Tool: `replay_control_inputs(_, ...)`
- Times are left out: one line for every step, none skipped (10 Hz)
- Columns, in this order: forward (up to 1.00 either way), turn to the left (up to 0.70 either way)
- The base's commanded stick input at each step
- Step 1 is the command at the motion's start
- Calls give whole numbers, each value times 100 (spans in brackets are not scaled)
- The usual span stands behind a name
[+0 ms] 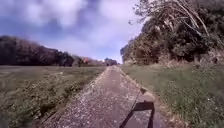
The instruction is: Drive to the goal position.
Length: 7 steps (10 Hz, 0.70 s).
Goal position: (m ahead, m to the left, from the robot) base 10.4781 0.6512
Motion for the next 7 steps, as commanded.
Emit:
replay_control_inputs(70, 0)
replay_control_inputs(70, 0)
replay_control_inputs(70, 0)
replay_control_inputs(70, 0)
replay_control_inputs(70, 0)
replay_control_inputs(70, 3)
replay_control_inputs(70, 8)
